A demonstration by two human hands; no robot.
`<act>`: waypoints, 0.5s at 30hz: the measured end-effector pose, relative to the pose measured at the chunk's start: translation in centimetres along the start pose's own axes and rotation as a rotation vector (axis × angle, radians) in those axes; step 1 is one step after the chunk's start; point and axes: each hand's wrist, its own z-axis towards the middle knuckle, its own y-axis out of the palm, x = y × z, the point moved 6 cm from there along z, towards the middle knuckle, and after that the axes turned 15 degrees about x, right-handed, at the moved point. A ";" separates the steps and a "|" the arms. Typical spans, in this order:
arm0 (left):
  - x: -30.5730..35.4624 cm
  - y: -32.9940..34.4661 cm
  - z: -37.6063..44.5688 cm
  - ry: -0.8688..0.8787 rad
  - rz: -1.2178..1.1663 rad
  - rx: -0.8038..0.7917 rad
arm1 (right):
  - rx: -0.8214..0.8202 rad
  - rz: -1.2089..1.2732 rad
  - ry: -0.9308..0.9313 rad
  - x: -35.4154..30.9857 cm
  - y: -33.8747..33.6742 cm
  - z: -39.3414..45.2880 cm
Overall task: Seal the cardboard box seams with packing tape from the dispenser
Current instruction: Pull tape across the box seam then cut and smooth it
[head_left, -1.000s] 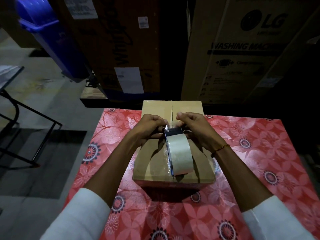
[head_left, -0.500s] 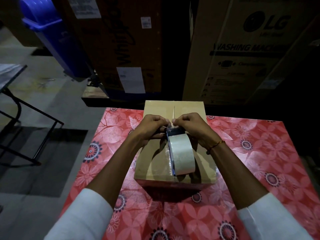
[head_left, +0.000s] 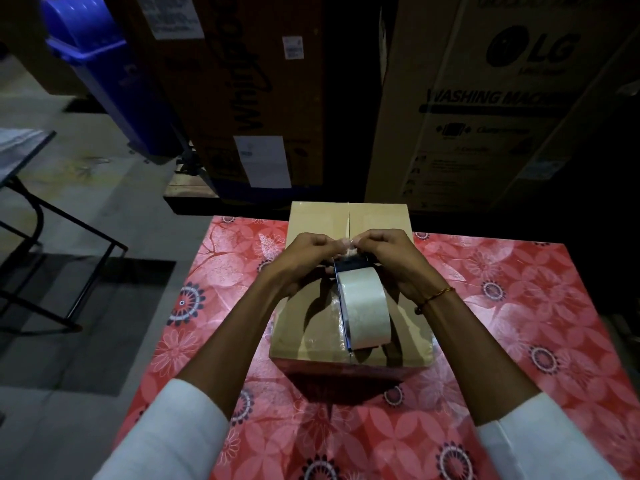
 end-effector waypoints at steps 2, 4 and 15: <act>0.0 0.2 -0.2 0.020 -0.008 -0.012 | -0.004 0.019 -0.004 0.0 -0.1 0.0; 0.1 0.2 -0.2 0.029 -0.023 0.004 | -0.025 0.008 -0.004 0.1 -0.3 0.0; -0.9 -0.7 0.4 0.085 -0.036 0.085 | -0.095 -0.044 -0.041 0.1 -0.6 -0.3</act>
